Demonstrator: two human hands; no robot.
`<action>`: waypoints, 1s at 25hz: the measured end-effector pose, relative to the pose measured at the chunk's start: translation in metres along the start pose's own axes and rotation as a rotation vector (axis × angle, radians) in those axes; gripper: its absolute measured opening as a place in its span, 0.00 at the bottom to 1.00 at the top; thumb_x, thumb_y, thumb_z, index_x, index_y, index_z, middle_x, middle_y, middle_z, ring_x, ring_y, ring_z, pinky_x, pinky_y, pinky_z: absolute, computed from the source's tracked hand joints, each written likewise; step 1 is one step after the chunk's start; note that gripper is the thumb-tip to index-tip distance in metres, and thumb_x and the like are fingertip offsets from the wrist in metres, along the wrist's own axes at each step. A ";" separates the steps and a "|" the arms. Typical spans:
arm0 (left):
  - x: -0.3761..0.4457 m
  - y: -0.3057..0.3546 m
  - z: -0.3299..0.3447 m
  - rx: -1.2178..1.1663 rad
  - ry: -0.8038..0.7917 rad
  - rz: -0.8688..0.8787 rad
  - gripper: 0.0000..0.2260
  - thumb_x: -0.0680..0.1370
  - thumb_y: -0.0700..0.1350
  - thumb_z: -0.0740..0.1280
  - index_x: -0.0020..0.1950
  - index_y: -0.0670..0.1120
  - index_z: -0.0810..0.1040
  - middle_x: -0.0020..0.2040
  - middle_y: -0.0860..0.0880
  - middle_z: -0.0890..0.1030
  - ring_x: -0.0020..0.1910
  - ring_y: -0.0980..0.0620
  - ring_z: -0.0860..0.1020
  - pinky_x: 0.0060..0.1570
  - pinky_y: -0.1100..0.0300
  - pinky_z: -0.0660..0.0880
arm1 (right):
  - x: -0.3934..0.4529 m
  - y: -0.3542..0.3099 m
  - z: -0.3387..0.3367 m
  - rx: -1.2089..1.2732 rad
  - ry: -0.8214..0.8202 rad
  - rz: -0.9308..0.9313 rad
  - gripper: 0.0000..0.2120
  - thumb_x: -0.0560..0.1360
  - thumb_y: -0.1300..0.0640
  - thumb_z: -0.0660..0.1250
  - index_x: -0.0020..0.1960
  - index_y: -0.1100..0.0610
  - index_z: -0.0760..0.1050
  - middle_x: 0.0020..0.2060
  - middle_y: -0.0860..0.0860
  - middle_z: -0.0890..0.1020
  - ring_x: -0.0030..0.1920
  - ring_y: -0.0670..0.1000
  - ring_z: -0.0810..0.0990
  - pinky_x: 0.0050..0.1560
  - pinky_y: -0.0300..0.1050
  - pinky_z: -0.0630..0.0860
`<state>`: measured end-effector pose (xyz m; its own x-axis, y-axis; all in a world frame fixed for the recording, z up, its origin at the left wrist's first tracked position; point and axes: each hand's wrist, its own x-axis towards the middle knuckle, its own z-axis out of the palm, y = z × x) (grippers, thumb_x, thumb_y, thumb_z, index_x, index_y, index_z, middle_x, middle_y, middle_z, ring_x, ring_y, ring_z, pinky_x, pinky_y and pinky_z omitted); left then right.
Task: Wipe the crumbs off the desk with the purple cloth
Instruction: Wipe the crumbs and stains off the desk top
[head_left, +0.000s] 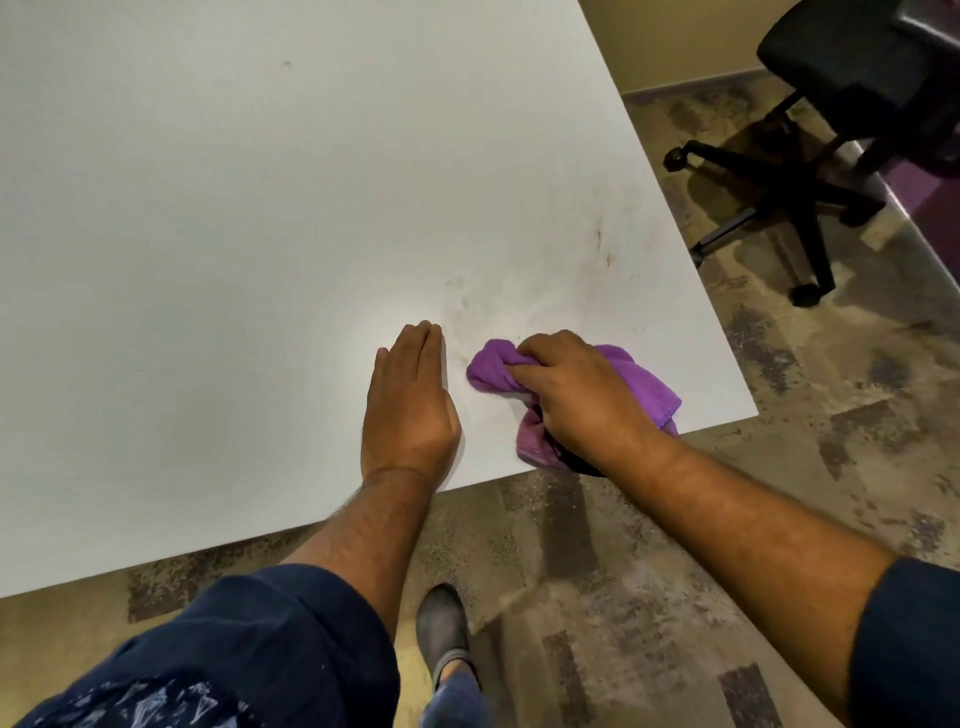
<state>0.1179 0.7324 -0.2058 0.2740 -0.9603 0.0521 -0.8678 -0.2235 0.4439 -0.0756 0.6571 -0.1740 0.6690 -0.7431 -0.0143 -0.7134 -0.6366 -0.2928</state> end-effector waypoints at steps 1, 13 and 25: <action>0.000 0.000 0.000 0.007 0.005 0.002 0.30 0.80 0.32 0.62 0.83 0.40 0.66 0.82 0.41 0.69 0.84 0.42 0.64 0.85 0.50 0.48 | -0.005 0.004 -0.003 -0.019 -0.008 -0.023 0.17 0.73 0.67 0.76 0.61 0.60 0.86 0.58 0.59 0.85 0.56 0.65 0.80 0.50 0.58 0.80; 0.003 0.000 0.002 0.027 -0.015 -0.004 0.30 0.80 0.33 0.60 0.84 0.42 0.65 0.84 0.43 0.67 0.85 0.44 0.62 0.85 0.49 0.48 | -0.001 -0.013 0.008 0.082 -0.002 -0.213 0.13 0.74 0.60 0.78 0.58 0.57 0.87 0.57 0.54 0.86 0.54 0.60 0.80 0.48 0.55 0.78; 0.001 -0.002 0.003 0.123 -0.041 0.039 0.27 0.87 0.55 0.56 0.85 0.48 0.63 0.86 0.49 0.62 0.86 0.48 0.56 0.86 0.47 0.49 | 0.087 0.148 -0.056 -0.144 -0.017 0.438 0.31 0.85 0.40 0.61 0.84 0.51 0.63 0.84 0.56 0.63 0.79 0.68 0.64 0.77 0.64 0.65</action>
<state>0.1188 0.7311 -0.2096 0.2239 -0.9742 0.0295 -0.9225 -0.2020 0.3288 -0.1344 0.4868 -0.1652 0.3002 -0.9459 -0.1234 -0.9507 -0.2861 -0.1193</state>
